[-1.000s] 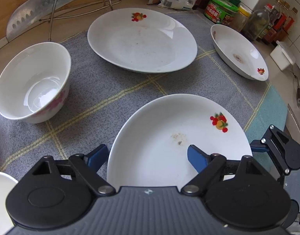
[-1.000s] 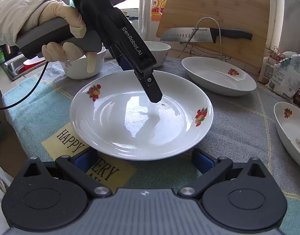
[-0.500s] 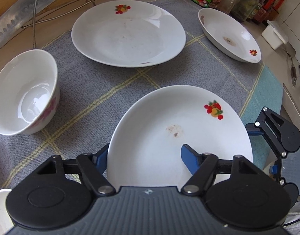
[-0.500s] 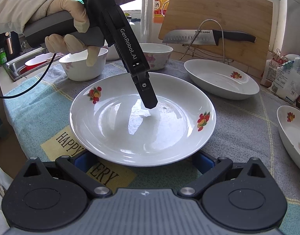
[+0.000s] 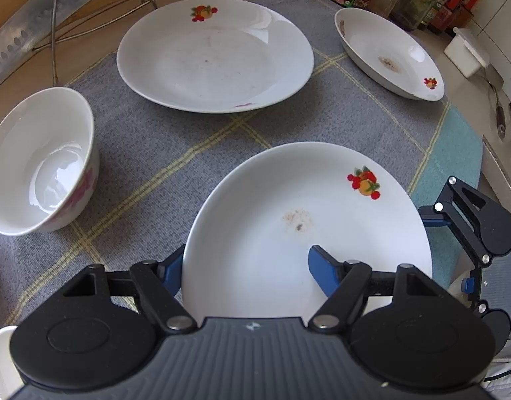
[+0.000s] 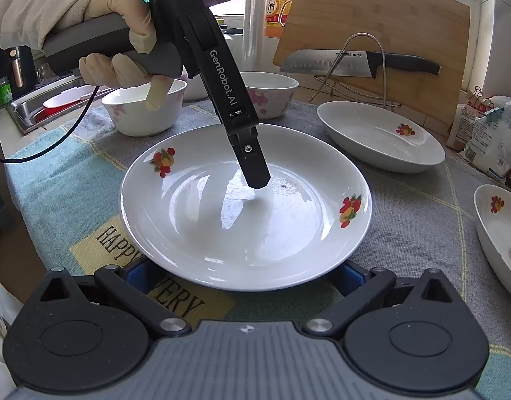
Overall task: Organize plates and bowls
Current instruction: 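Lift the large flower plate with the left gripper toward another white plate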
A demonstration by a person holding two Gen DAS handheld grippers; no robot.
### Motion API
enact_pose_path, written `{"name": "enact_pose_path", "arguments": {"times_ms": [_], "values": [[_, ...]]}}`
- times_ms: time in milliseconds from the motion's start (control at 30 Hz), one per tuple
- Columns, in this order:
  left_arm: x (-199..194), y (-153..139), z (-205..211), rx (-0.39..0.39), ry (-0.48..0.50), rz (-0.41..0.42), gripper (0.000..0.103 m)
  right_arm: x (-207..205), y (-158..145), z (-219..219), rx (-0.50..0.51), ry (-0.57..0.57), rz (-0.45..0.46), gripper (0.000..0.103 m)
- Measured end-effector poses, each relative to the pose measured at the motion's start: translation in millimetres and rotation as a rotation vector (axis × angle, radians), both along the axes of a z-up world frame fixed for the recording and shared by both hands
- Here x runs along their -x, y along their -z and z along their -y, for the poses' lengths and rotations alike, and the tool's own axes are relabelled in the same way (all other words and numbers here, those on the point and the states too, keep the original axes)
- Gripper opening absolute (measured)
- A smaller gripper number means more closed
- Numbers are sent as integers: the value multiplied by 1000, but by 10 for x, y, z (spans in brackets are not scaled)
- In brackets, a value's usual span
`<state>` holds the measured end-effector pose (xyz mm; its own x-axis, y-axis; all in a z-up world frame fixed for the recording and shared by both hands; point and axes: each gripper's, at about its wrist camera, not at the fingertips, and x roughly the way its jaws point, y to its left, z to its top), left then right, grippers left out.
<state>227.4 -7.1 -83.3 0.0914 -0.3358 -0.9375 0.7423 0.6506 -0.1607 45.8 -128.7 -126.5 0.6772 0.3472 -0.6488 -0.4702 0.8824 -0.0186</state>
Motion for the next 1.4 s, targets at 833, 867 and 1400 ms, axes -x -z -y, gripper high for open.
{"name": "enact_pose_path", "arguments": {"times_ms": [833, 867, 1400], "values": [[7, -159, 75, 16, -22, 5, 74, -65, -166, 125, 18, -33, -52, 103], [7, -175, 92, 17, -23, 6, 74, -68, -174, 142, 19, -35, -54, 103], [7, -407, 526, 18, -60, 41, 74, -140, -331, 534, 17, -78, -38, 103]]}}
